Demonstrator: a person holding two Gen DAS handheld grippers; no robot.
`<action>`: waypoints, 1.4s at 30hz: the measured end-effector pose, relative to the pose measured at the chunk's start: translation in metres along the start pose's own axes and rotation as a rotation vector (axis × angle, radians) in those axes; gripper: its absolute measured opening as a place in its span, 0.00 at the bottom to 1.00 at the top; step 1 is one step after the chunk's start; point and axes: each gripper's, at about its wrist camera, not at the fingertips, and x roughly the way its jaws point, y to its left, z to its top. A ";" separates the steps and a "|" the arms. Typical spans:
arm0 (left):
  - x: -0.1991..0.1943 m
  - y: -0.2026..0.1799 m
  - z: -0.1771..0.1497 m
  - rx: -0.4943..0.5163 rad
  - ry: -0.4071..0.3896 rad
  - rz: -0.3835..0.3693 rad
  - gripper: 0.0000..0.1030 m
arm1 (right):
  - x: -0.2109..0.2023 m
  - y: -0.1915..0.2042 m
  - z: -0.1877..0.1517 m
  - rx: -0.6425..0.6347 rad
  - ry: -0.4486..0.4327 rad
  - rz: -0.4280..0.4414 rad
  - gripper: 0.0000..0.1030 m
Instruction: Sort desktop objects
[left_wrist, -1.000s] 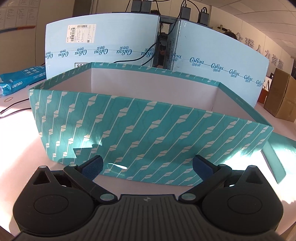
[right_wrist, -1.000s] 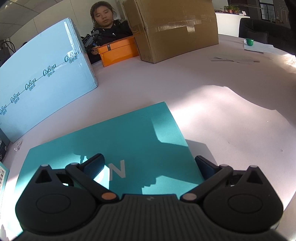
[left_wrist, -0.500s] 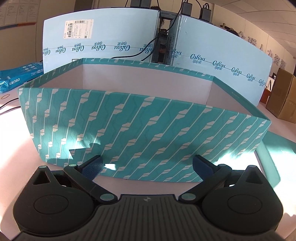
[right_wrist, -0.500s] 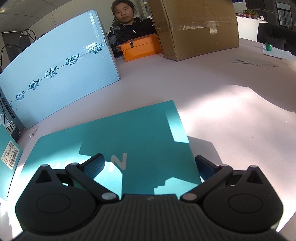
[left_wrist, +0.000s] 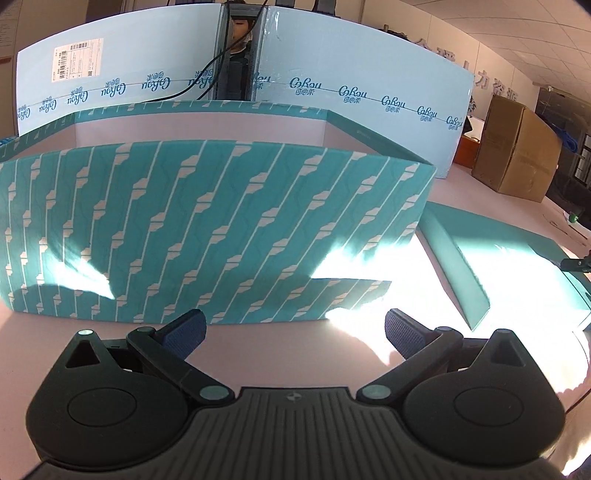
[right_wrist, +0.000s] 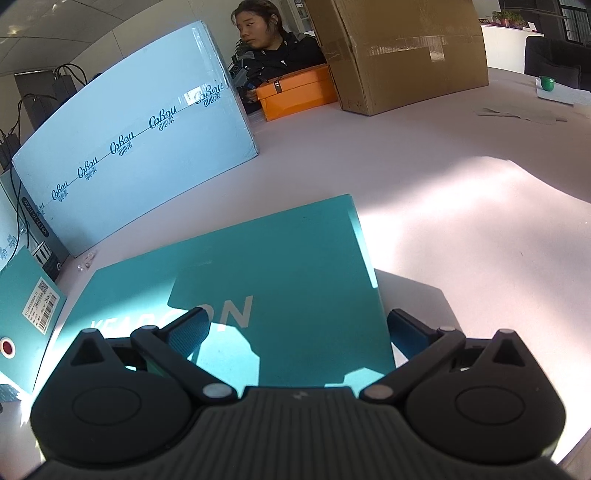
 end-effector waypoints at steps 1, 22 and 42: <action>-0.001 -0.005 0.001 0.011 -0.003 -0.016 1.00 | 0.000 0.000 0.000 0.005 0.000 -0.003 1.00; 0.033 -0.130 0.009 0.134 -0.070 0.076 1.00 | -0.005 0.000 -0.005 0.013 0.018 0.008 1.00; 0.094 -0.135 0.042 0.002 0.143 -0.189 1.00 | -0.007 -0.002 -0.007 0.009 0.028 0.028 1.00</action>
